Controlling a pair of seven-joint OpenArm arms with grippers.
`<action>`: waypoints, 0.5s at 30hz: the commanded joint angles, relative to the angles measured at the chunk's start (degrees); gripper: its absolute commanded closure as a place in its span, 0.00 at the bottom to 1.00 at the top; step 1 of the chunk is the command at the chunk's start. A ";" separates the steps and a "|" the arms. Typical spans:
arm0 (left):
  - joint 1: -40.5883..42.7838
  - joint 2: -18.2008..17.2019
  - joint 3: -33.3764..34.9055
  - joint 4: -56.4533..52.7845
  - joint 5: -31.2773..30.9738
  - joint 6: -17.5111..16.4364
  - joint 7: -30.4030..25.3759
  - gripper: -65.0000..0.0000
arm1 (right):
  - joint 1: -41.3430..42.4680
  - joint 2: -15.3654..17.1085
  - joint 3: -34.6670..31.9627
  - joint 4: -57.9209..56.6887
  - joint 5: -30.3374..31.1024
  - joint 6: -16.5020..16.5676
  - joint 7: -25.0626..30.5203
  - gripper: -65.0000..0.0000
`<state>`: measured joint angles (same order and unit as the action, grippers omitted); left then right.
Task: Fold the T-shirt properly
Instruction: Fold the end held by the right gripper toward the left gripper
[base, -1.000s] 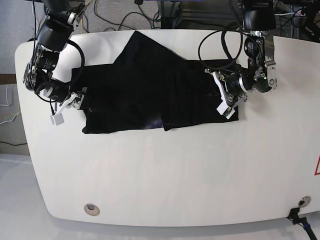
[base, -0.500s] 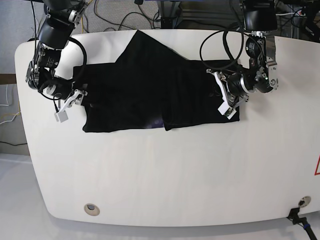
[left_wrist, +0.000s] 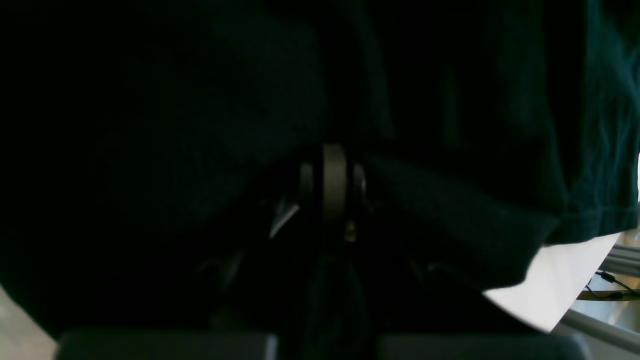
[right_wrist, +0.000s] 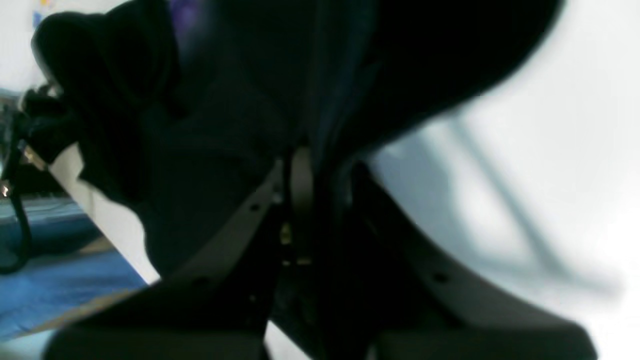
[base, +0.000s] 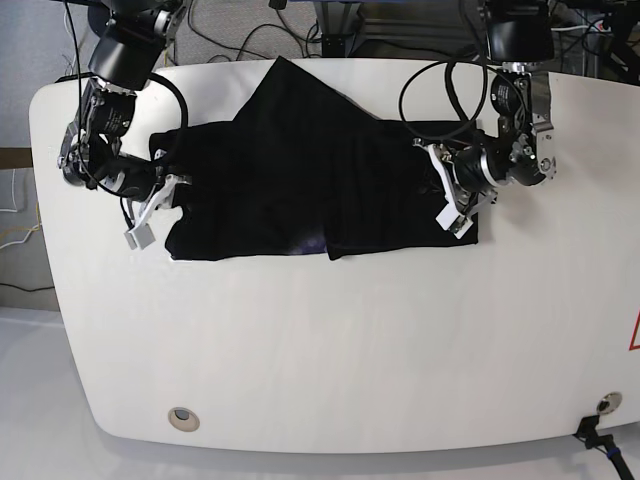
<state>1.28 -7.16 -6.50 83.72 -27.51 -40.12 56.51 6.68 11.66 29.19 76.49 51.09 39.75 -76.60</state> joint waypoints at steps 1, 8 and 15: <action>-0.44 0.61 -0.05 0.54 0.91 0.12 0.59 1.00 | 1.02 -1.24 0.13 6.11 1.79 0.25 -0.11 1.00; -0.44 0.78 2.85 0.54 0.91 0.12 0.59 1.00 | 0.40 -9.24 0.04 17.89 1.79 0.25 -3.40 1.00; -1.15 1.93 3.38 -1.22 1.00 0.12 0.59 1.00 | -0.48 -14.52 -7.52 23.86 1.79 0.25 -3.40 1.00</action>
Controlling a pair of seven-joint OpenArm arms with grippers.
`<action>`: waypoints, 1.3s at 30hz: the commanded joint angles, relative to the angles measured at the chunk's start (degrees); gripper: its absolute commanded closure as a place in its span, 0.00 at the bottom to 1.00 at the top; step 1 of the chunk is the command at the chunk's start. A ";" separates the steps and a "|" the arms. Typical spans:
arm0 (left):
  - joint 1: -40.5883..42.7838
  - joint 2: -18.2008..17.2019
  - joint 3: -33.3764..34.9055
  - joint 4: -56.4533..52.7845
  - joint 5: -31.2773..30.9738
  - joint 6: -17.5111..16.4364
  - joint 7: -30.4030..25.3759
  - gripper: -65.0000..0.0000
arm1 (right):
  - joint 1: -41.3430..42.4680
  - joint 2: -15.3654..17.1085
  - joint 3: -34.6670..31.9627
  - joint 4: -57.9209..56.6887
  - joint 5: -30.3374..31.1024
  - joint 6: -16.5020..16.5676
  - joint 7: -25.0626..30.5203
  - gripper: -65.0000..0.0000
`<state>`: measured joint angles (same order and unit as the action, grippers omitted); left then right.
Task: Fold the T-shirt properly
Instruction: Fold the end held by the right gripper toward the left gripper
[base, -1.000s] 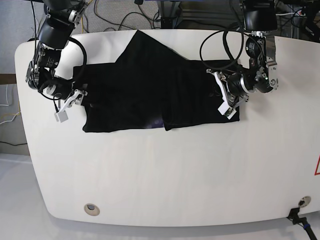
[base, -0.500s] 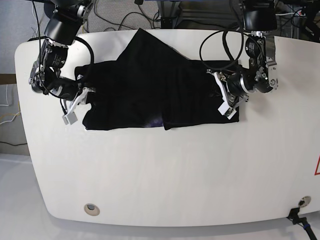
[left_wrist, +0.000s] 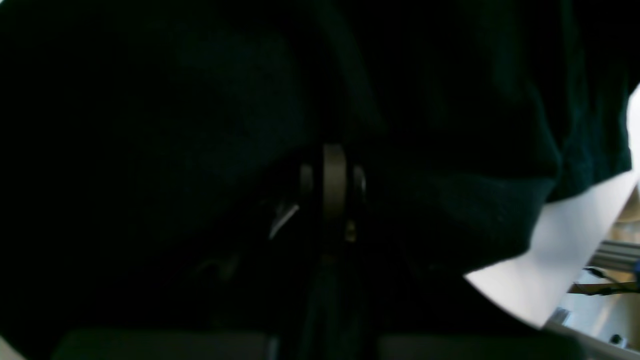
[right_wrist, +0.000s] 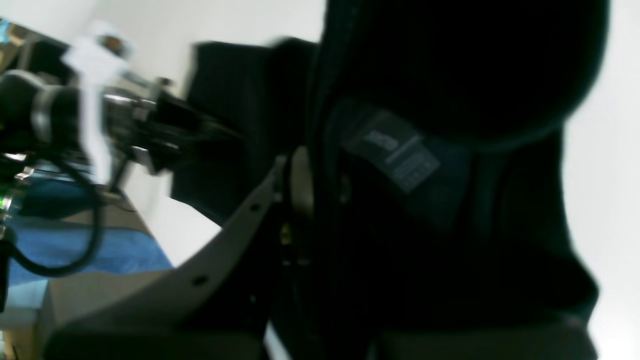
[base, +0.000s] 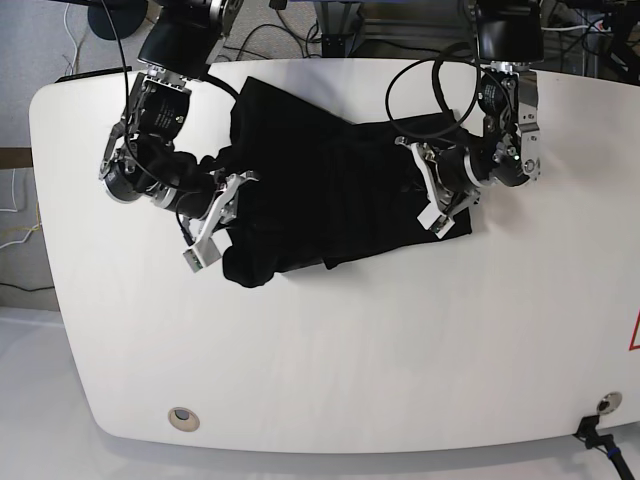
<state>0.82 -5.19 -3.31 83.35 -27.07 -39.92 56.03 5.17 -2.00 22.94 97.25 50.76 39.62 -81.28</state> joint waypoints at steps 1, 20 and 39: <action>-1.57 -0.04 0.19 -1.99 0.56 -0.08 1.07 1.00 | 1.03 -1.74 -2.41 3.89 2.12 0.38 1.28 1.00; -6.05 2.42 1.42 -2.34 -4.36 -0.08 -2.45 1.00 | 0.94 -7.00 -15.42 4.07 1.94 0.38 2.29 1.00; 4.50 -11.91 -7.99 3.64 -15.35 -0.08 -0.78 1.00 | 1.29 -7.00 -15.77 0.02 1.68 0.38 3.25 1.00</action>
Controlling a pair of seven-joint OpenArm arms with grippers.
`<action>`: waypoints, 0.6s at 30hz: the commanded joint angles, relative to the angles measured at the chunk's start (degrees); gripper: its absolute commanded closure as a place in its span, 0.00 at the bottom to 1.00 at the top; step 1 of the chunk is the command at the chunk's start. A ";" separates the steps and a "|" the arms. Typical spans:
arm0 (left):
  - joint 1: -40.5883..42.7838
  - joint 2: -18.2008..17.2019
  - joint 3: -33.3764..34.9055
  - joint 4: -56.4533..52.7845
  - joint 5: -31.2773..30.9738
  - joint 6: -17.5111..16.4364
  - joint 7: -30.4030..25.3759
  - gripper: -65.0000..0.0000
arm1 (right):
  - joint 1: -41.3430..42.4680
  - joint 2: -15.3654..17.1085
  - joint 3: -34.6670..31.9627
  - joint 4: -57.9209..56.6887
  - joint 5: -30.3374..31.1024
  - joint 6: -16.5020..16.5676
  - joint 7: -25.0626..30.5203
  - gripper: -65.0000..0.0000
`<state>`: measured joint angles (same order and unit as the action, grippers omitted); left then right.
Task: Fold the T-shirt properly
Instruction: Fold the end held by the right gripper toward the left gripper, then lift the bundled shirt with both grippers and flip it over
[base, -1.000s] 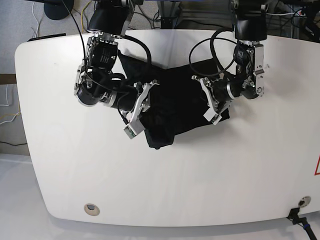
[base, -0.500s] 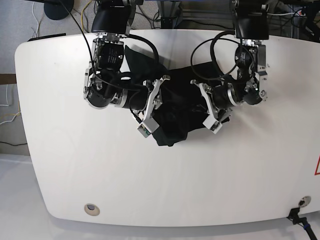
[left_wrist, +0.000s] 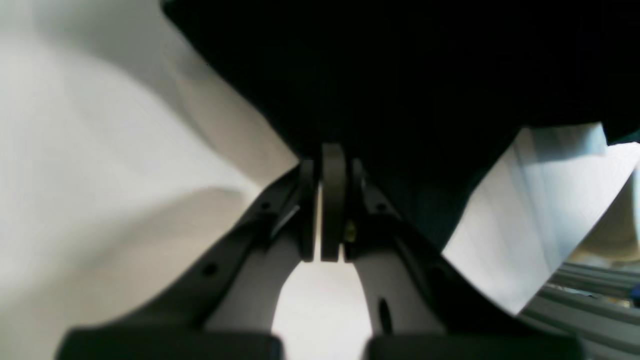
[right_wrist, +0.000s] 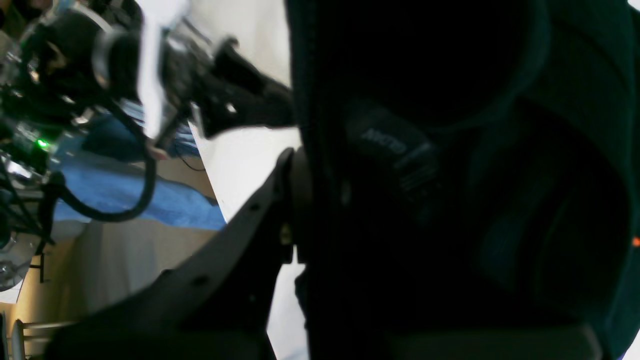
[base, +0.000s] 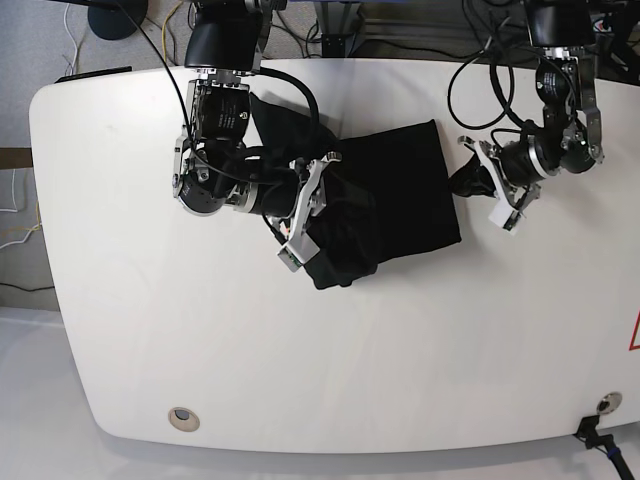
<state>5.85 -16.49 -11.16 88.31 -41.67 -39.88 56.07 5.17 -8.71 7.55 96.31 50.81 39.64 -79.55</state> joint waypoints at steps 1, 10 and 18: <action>-0.62 -0.52 0.39 -3.26 -0.75 -0.12 -1.00 1.00 | 1.29 -0.29 -0.39 0.96 1.63 0.36 1.53 1.00; -2.90 0.71 9.00 -8.71 -0.75 -0.12 -5.83 1.00 | 1.20 -0.29 -6.28 -4.22 1.72 -0.03 8.21 1.00; -2.90 1.33 9.53 -8.62 -0.92 -0.12 -5.83 1.00 | 2.17 -0.29 -8.83 -6.33 1.72 -3.02 9.26 0.99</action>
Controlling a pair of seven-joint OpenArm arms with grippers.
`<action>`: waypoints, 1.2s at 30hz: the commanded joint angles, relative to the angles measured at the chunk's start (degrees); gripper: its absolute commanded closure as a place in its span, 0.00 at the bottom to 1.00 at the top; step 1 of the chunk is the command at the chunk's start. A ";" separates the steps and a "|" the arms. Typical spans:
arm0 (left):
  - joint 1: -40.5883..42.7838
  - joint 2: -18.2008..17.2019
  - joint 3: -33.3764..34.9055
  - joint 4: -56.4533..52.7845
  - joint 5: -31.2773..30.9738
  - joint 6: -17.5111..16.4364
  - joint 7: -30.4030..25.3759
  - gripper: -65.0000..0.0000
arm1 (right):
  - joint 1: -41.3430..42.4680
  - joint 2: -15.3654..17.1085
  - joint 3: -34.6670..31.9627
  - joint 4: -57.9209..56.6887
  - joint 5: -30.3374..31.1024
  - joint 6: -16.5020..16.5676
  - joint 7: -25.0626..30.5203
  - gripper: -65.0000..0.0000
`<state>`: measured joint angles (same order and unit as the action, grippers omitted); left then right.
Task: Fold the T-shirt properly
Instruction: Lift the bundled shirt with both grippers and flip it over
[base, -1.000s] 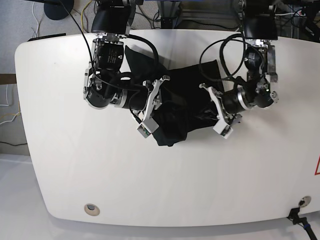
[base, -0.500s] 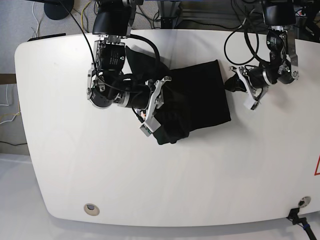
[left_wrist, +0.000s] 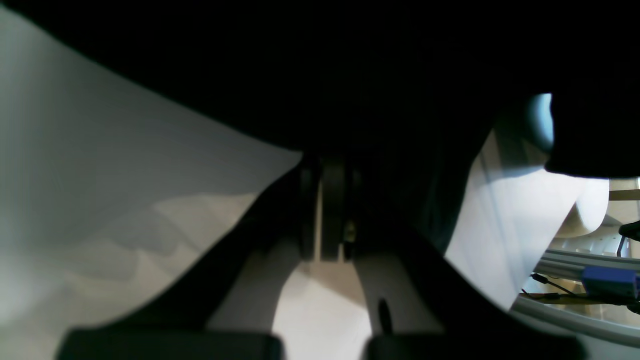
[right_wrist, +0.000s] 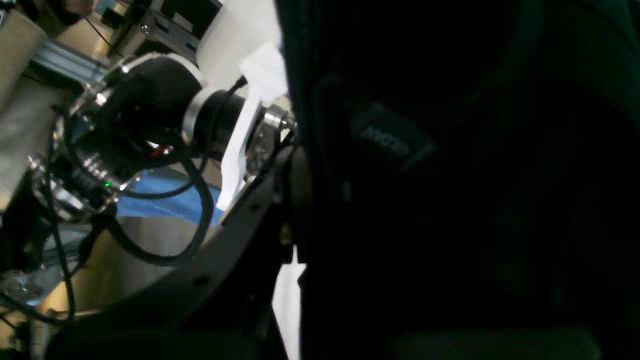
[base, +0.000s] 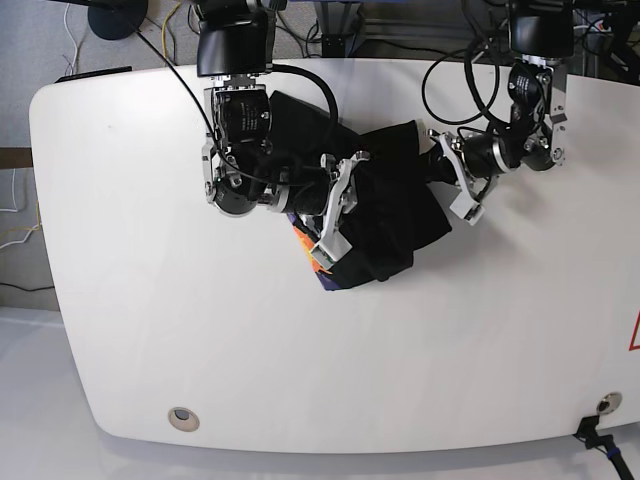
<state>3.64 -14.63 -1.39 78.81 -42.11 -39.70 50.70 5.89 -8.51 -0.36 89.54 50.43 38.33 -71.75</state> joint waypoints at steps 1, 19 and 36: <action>-0.69 -0.62 -0.33 0.89 -0.49 -0.30 -0.46 1.00 | 1.45 -0.49 -1.35 0.44 2.09 -3.82 1.46 0.90; -0.34 -8.09 -1.29 15.48 -0.57 -0.30 -0.02 1.00 | 4.35 0.03 -11.46 6.07 -3.62 -14.90 1.11 0.42; 2.82 -4.14 11.45 30.07 4.00 -0.30 3.41 1.00 | 10.24 9.61 -4.96 8.62 -16.02 -14.81 11.04 0.43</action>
<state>7.01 -19.18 9.02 107.87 -39.29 -39.92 55.24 14.17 1.15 -5.30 97.14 34.33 23.31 -62.96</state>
